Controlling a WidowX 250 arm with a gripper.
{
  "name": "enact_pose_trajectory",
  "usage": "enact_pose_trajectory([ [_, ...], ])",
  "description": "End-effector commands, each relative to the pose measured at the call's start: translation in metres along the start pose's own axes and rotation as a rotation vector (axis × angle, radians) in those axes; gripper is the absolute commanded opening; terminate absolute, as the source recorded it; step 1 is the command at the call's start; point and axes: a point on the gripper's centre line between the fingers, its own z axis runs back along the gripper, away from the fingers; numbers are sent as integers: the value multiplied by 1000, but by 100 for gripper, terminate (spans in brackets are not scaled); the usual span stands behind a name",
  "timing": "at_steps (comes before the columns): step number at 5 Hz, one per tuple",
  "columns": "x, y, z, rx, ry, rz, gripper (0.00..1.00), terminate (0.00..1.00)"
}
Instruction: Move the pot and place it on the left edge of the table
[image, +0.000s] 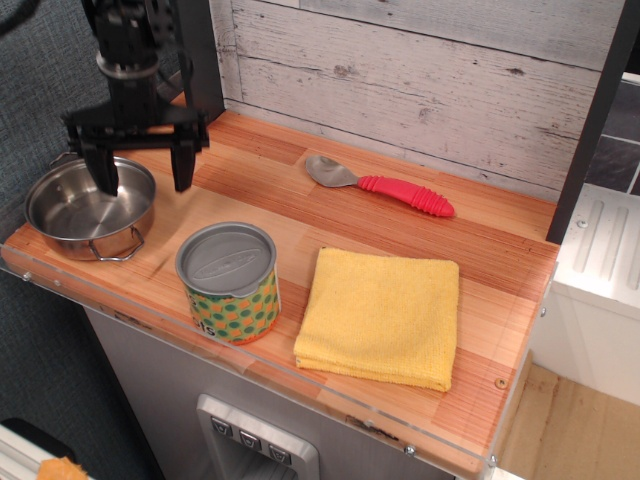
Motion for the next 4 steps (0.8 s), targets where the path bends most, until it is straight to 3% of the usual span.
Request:
enact_pose_trajectory([
  [1,-7,3,61,-37,-110,-42,100,0],
  [4,-64,14,103,-66,-81,-54,100,0],
])
